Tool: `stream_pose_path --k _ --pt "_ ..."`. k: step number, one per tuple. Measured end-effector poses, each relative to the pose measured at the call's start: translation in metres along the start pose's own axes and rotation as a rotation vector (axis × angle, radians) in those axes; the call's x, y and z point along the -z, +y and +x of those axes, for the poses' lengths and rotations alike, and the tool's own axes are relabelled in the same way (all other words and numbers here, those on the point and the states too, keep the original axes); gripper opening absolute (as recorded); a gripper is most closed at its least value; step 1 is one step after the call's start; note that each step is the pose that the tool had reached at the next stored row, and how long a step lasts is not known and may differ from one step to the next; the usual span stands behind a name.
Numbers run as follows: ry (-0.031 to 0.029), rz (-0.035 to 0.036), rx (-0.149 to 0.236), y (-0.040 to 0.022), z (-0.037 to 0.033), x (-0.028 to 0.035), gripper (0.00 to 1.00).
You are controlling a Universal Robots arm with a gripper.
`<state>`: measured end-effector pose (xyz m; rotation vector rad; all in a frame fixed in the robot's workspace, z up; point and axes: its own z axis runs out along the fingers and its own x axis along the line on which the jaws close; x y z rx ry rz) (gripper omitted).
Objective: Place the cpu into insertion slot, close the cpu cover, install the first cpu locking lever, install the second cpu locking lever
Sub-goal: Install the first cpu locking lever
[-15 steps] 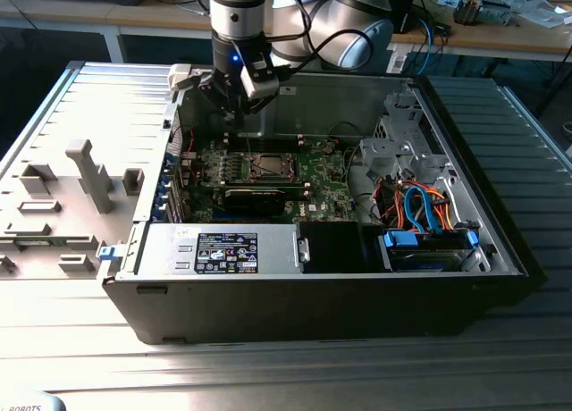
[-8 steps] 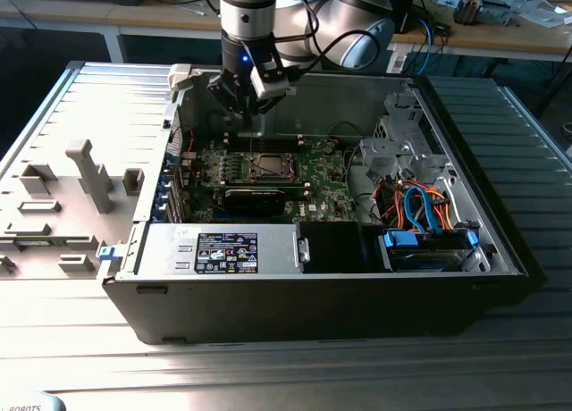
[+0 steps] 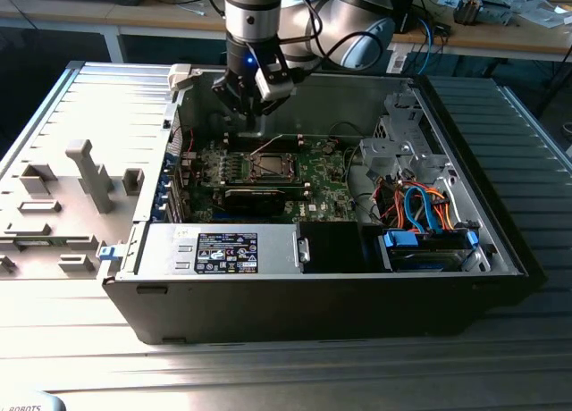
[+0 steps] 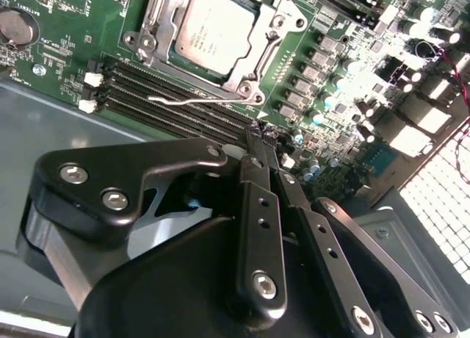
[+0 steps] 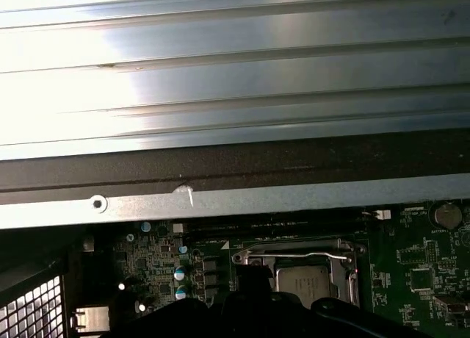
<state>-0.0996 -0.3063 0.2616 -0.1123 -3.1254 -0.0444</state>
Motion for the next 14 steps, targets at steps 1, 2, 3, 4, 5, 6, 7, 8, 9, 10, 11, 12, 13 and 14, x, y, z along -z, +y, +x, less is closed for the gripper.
stream_pose_path --k 1,2,3,4,5,6,7,8,9,10,11,12,13,14 --pt "0.0001 0.0001 0.0 0.0 -0.0002 -0.0005 0.11" --pt "-0.0001 0.0 0.0 0.0 -0.0006 -0.0012 0.11" --pt "0.0 0.0 0.0 0.0 -0.0008 -0.0017 0.11" --pt "0.0001 0.0001 0.0 0.0 -0.001 -0.0021 0.11" --pt "0.0001 0.0002 0.0 0.0 -0.0013 -0.0024 0.11" --pt "0.0001 0.0002 0.0 0.0001 -0.0015 -0.0026 0.11" --pt "0.0001 0.0002 0.0 0.0 -0.0017 -0.0027 0.11" --pt "0.0001 0.0001 0.0 0.0001 -0.0019 -0.0028 0.11" --pt "-0.0001 -0.0001 0.0 0.0001 -0.0022 -0.003 0.11" --pt "-0.0001 -0.0001 0.0 0.0001 -0.0024 -0.003 0.11" --pt "-0.0002 -0.0002 0.0 0.0004 -0.0028 -0.0033 0.11" --pt "0.0 0.0 0.0 0.0008 -0.0032 -0.0037 0.11" --pt "-0.0001 -0.0001 0.0 0.0011 -0.0035 -0.0042 0.11" --pt "-0.0001 -0.0002 0.0 0.0013 -0.0037 -0.0046 0.11"
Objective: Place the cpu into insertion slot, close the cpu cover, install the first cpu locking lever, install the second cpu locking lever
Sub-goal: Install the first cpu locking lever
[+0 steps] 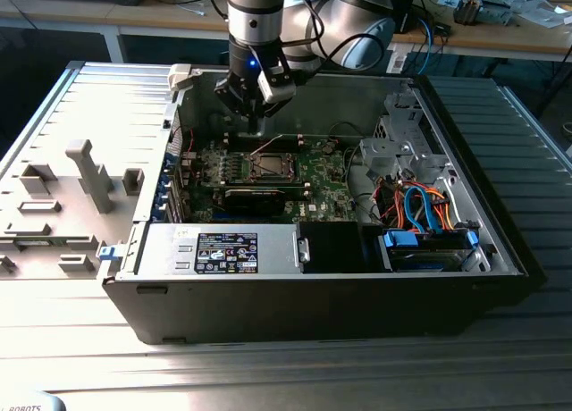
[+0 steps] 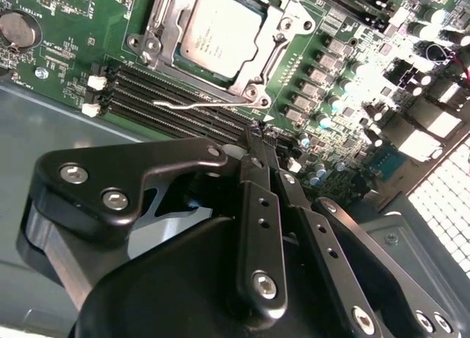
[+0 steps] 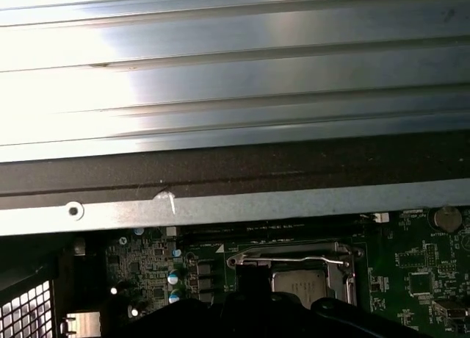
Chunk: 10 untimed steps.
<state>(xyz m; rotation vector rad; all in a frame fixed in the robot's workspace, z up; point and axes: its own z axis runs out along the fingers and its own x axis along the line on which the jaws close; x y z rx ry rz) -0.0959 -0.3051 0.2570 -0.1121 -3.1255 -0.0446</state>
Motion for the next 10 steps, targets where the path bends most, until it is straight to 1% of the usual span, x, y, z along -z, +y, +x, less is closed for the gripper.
stream_pose_path --k 3,5,7,8,9,10 --pt "0.0002 0.0003 0.0 0.0009 -0.0001 -0.0006 0.11" --pt "0.0002 0.0004 0.0 0.0026 0.0 -0.0015 0.11" --pt "0.0 0.0005 0.0 0.0056 0.0002 -0.0029 0.11" --pt "0.0002 0.0006 0.001 0.0083 0.0004 -0.0035 0.11" --pt "0.0002 0.0007 0.004 0.0103 0.0005 -0.0046 0.11" --pt "0.0004 0.0016 0.016 0.0109 0.0005 -0.006 0.11"
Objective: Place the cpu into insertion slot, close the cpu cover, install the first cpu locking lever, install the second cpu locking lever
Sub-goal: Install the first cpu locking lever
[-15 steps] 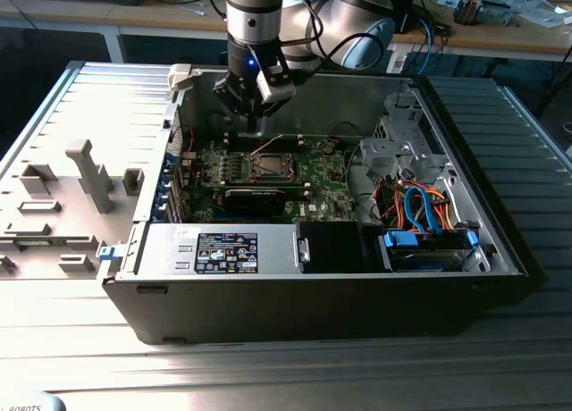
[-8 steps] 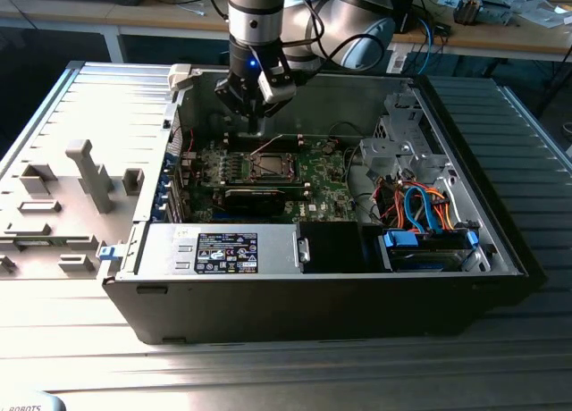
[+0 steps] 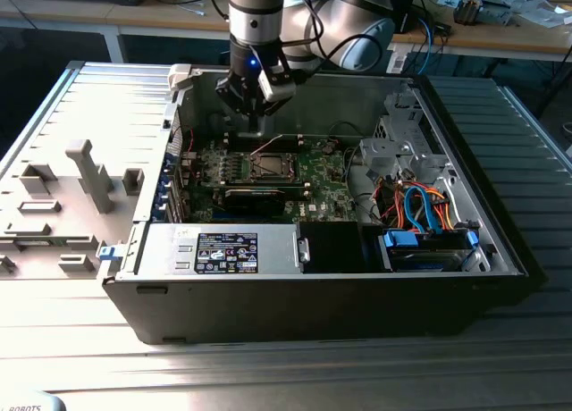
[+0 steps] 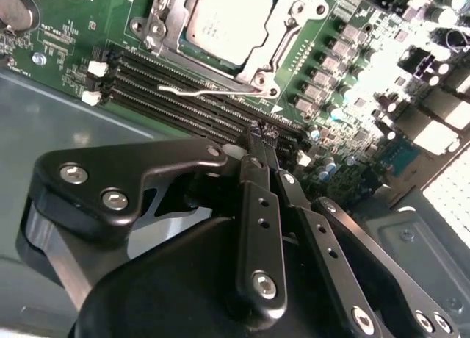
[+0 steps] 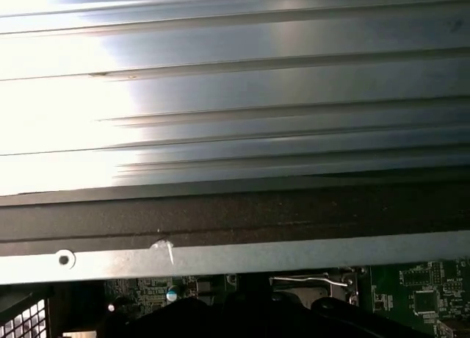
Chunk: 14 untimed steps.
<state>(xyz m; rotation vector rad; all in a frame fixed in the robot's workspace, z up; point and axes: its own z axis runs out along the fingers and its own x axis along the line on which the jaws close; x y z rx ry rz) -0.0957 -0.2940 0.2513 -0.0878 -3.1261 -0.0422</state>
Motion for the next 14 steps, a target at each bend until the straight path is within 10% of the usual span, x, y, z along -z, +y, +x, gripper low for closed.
stream_pose_path --k 14 --pt "0.0009 0.0078 0.045 -0.0001 -0.0028 -0.0204 0.11"
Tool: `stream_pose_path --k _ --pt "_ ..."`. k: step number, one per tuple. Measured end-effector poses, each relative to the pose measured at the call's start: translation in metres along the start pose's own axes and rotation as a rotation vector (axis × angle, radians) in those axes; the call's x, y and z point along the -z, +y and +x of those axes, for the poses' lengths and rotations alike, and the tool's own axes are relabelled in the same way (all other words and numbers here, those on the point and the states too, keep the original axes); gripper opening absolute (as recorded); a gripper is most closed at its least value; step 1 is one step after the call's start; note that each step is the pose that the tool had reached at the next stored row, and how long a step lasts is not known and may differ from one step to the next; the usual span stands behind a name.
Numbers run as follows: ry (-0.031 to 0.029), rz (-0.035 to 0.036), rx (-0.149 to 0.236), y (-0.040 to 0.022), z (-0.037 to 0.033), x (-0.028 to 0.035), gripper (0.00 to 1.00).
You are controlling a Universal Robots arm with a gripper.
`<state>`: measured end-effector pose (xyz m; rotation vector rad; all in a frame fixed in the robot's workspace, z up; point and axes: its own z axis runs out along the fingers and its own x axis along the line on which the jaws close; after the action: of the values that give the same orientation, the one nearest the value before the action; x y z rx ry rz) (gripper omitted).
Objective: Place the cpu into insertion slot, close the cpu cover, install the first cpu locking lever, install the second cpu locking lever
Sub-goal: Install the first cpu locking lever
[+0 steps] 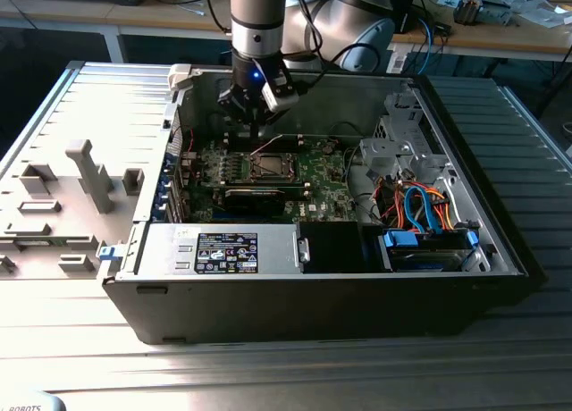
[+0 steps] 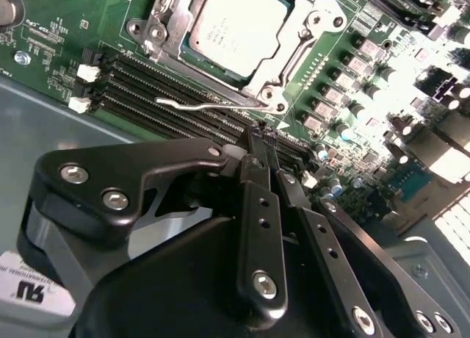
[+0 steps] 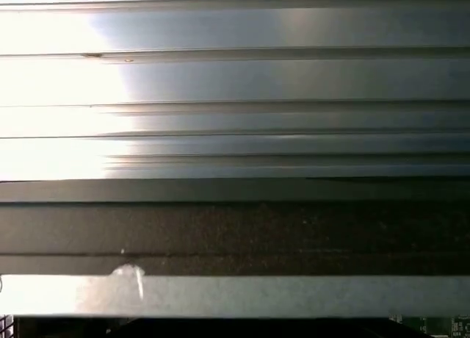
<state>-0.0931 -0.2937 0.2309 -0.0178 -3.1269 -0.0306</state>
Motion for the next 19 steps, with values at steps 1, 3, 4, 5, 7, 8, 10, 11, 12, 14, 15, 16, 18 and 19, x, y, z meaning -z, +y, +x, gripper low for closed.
stream_pose_path --k 1,3,4,5,7,8,10,11,12,14,15,16,18,19 --pt "-0.0001 0.0 0.0 -0.0003 -0.0001 -0.0013 0.11" --pt "0.0001 0.0004 0.001 -0.0006 -0.0002 -0.0045 0.11" --pt "0.0005 0.002 0.009 -0.0006 -0.0005 -0.0063 0.11" --pt "0.0009 0.0043 0.022 -0.0007 -0.001 -0.0084 0.11" --pt "0.001 0.0058 0.024 -0.0007 -0.0013 -0.01 0.11" --pt "0.001 0.0072 0.025 -0.0007 -0.0017 -0.0114 0.11" --pt "0.0011 0.0119 0.028 -0.0007 -0.0033 -0.0139 0.11" --pt "0.0013 0.0136 0.029 -0.0008 -0.004 -0.0148 0.11" --pt "0.0013 0.0149 0.03 -0.0007 -0.0047 -0.0157 0.11" --pt "0.002 0.0189 0.032 -0.0008 -0.0081 -0.0179 0.11" --pt "0.0021 0.02 0.033 -0.0008 -0.0094 -0.0187 0.11" --pt "0.0023 0.0214 0.035 -0.0008 -0.0125 -0.0204 0.11" --pt "0.0025 0.0225 0.036 -0.0008 -0.0156 -0.0218 0.11" --pt "0.0027 0.0229 0.036 -0.0008 -0.0172 -0.0225 0.11"
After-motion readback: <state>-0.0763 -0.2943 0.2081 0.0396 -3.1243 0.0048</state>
